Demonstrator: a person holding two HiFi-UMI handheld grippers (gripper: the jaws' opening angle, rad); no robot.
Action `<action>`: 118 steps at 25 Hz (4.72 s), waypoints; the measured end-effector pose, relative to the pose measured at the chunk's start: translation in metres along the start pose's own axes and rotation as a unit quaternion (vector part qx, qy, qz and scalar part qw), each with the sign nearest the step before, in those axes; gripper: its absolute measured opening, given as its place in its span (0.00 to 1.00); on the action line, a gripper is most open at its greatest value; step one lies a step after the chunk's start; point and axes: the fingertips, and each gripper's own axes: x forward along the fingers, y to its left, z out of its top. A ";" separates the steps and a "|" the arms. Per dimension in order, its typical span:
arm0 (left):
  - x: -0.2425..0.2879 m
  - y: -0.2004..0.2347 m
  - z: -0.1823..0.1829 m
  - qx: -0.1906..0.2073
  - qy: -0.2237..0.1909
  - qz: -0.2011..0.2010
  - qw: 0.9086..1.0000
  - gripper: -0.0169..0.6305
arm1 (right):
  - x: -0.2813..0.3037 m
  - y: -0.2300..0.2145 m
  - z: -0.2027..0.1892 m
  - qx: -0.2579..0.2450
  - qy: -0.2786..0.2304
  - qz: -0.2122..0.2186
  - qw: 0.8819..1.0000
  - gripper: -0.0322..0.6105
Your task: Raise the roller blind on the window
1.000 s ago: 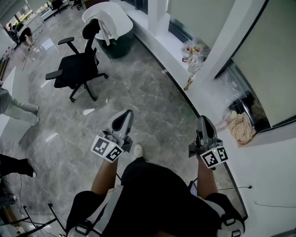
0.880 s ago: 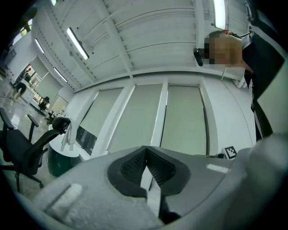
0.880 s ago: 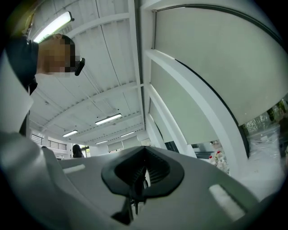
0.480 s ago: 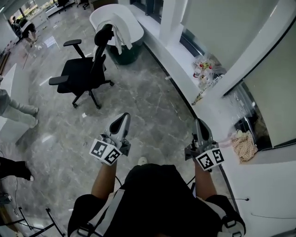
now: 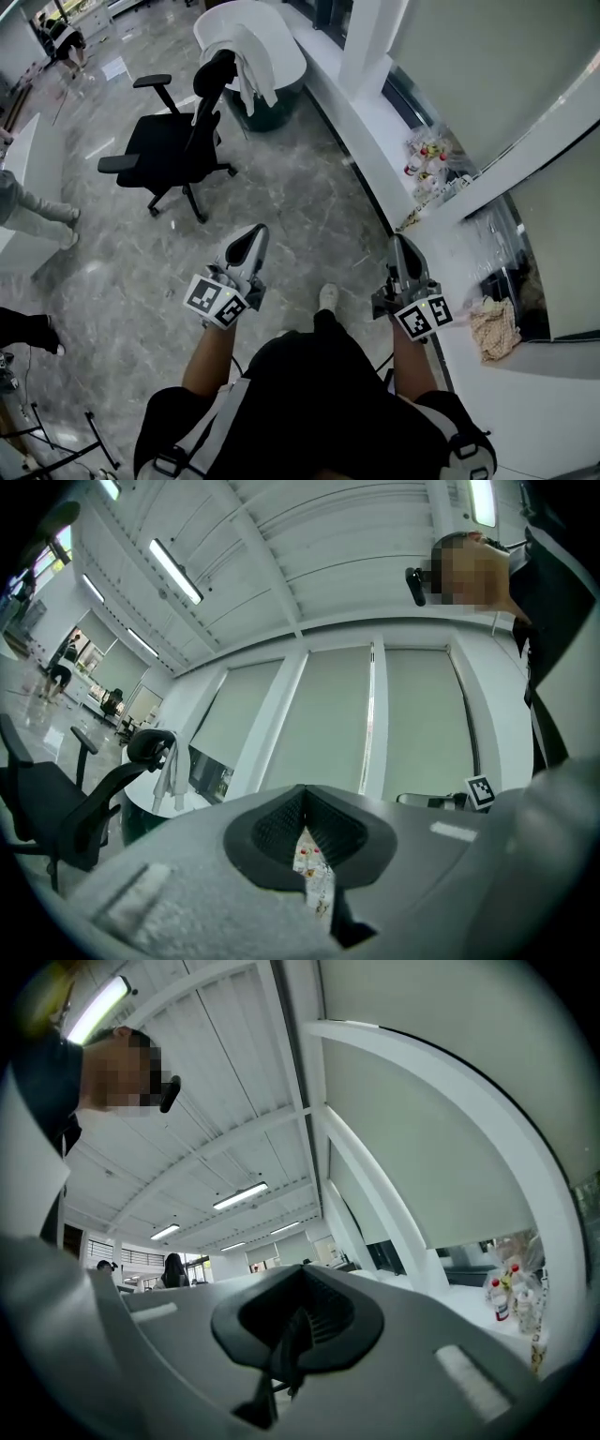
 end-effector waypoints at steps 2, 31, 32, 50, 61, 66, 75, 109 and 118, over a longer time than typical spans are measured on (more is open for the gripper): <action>0.027 0.006 0.004 0.011 -0.007 0.006 1.000 0.03 | 0.023 -0.020 0.006 0.002 -0.002 0.018 1.000 0.05; 0.277 0.094 -0.004 -0.001 -0.007 0.017 1.000 0.03 | 0.178 -0.243 0.039 0.013 -0.002 -0.022 1.000 0.05; 0.287 0.100 -0.004 -0.004 -0.008 0.008 1.000 0.03 | 0.183 -0.249 0.041 0.010 -0.006 -0.032 0.999 0.05; 0.438 0.194 0.008 0.009 0.031 -0.159 0.987 0.03 | 0.279 -0.289 0.060 -0.042 -0.057 -0.157 0.985 0.05; 0.518 0.170 -0.018 -0.026 0.058 -0.262 0.963 0.03 | 0.247 -0.302 0.091 -0.073 -0.087 -0.256 0.960 0.05; 0.568 0.111 -0.041 -0.037 0.075 -0.318 0.944 0.03 | 0.199 -0.333 0.117 -0.085 -0.114 -0.310 0.940 0.05; 0.632 -0.006 -0.075 -0.032 0.090 -0.409 0.907 0.03 | 0.131 -0.389 0.153 -0.088 -0.158 -0.351 0.919 0.05; 0.686 -0.310 -0.166 -0.056 0.152 -0.732 0.662 0.13 | 0.043 -0.365 0.180 -0.169 -0.210 -0.557 0.786 0.05; 0.709 -0.368 -0.177 -0.037 0.153 -0.738 0.656 0.24 | 0.022 -0.351 0.180 -0.174 -0.223 -0.588 0.758 0.05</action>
